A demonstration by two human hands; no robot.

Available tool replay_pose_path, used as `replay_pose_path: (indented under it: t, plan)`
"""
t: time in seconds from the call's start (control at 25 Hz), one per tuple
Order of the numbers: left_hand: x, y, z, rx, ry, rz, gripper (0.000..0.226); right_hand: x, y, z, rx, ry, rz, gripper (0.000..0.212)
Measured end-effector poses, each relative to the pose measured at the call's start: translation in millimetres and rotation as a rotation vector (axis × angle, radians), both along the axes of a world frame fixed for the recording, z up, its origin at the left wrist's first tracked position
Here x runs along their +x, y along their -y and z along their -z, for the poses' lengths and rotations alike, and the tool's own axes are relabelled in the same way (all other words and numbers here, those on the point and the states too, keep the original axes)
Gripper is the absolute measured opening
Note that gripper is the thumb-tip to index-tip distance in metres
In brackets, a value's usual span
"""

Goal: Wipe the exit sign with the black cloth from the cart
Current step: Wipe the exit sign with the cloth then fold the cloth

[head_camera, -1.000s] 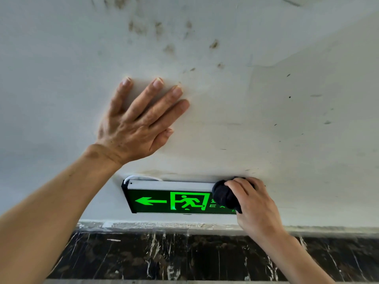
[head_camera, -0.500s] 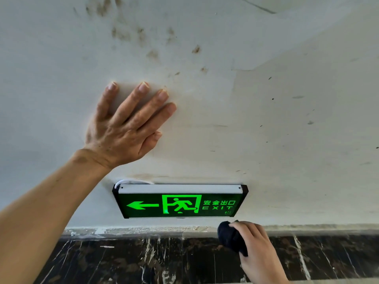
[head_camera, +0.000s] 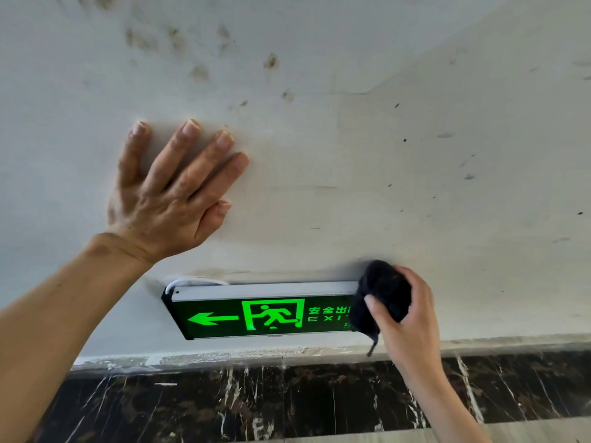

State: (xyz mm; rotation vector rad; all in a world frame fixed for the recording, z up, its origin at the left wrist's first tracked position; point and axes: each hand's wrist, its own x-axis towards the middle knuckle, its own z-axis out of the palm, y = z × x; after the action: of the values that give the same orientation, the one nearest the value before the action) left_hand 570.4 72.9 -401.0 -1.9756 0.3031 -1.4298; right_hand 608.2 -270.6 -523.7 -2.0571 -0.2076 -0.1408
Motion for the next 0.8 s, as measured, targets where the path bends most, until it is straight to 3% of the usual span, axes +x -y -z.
replay_pose_path:
  t: [0.2,0.56,0.8]
  plan:
    - [1.5,-0.3,-0.1,0.010,0.011,-0.009,0.063,1.4,-12.0,24.1,-0.076,0.102,0.016,0.055]
    - [1.4,-0.5,0.7,0.011,0.014,-0.016,0.063,-4.1,-10.4,52.0,0.232,-0.097,0.075,0.049]
    - [0.7,0.3,-0.4,0.027,0.019,-0.023,0.064,-5.4,-4.8,82.5,0.176,-0.241,0.015,0.047]
